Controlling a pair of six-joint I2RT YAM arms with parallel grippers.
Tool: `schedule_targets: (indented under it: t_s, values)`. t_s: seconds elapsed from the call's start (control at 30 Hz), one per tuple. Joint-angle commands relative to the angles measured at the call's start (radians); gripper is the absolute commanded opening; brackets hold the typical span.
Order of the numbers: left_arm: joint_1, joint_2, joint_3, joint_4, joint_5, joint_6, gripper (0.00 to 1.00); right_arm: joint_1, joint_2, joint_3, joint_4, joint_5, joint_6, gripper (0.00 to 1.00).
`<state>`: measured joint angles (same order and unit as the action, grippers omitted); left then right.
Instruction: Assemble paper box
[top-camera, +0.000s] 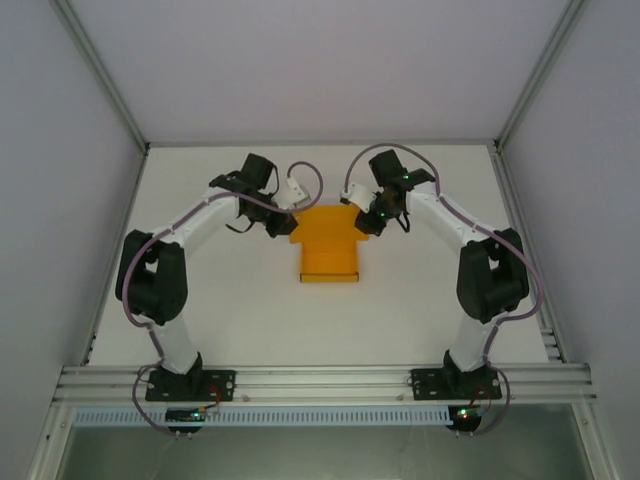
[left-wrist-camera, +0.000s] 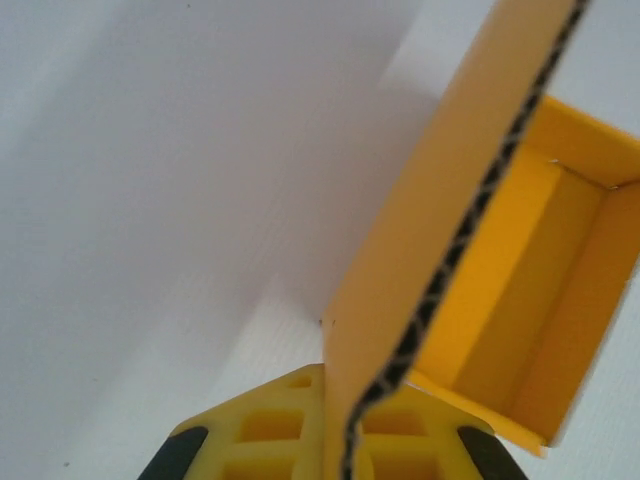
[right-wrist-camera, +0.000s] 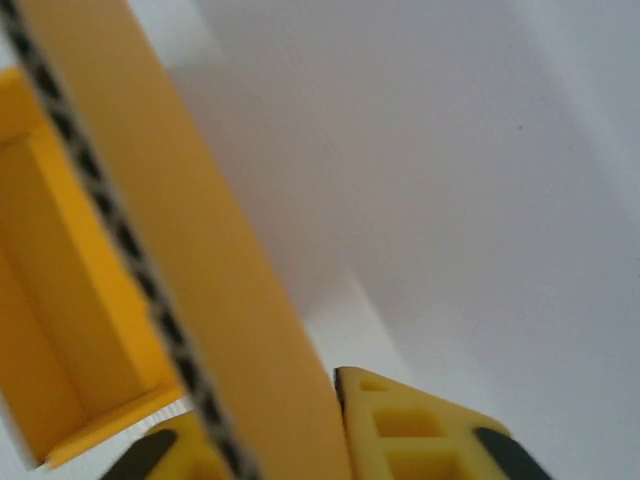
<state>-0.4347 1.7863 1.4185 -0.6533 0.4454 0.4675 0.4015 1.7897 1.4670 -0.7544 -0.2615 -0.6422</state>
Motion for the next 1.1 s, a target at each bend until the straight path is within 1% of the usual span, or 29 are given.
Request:
schedule_targets:
  t_s: [0.0,0.07,0.17,0.3,0.4,0.47,0.5,0.57,0.7,0.83,0.9,0.97,1.07]
  values:
    - [-0.007,-0.033,0.0,0.034,-0.024,-0.066,0.0,0.007,-0.009,0.027,-0.023,0.068,0.037,0.11]
    - [-0.01,-0.054,-0.02,0.079,-0.057,-0.126,0.0,0.023,-0.026,0.017,0.021,0.106,0.094,0.1]
    - [-0.019,-0.088,-0.035,0.153,-0.132,-0.258,0.0,0.059,-0.048,0.014,0.095,0.221,0.236,0.06]
    - [-0.054,-0.117,-0.048,0.227,-0.204,-0.436,0.0,0.113,-0.05,0.033,0.178,0.329,0.538,0.03]
    - [-0.09,-0.115,-0.058,0.297,-0.345,-0.593,0.0,0.163,-0.043,0.023,0.263,0.421,0.76,0.02]
    - [-0.094,-0.09,-0.053,0.324,-0.344,-0.692,0.0,0.183,-0.027,0.022,0.306,0.428,0.904,0.04]
    - [-0.099,-0.079,-0.057,0.339,-0.338,-0.718,0.0,0.187,-0.018,0.026,0.32,0.437,0.977,0.05]
    - [-0.116,-0.063,-0.072,0.382,-0.38,-0.765,0.0,0.19,0.002,0.034,0.374,0.493,1.072,0.05]
    - [-0.137,-0.032,-0.067,0.406,-0.449,-0.848,0.0,0.212,0.037,0.035,0.457,0.475,1.188,0.06]
    - [-0.157,-0.016,-0.089,0.467,-0.454,-0.901,0.0,0.233,0.069,0.018,0.503,0.517,1.265,0.06]
    - [-0.157,-0.01,-0.106,0.499,-0.457,-0.938,0.0,0.245,0.074,-0.022,0.571,0.54,1.283,0.06]
    - [-0.157,-0.003,-0.12,0.524,-0.442,-0.958,0.0,0.253,0.074,-0.062,0.616,0.549,1.341,0.06]
    - [-0.162,0.004,-0.153,0.554,-0.443,-0.96,0.0,0.27,0.073,-0.101,0.677,0.612,1.323,0.06]
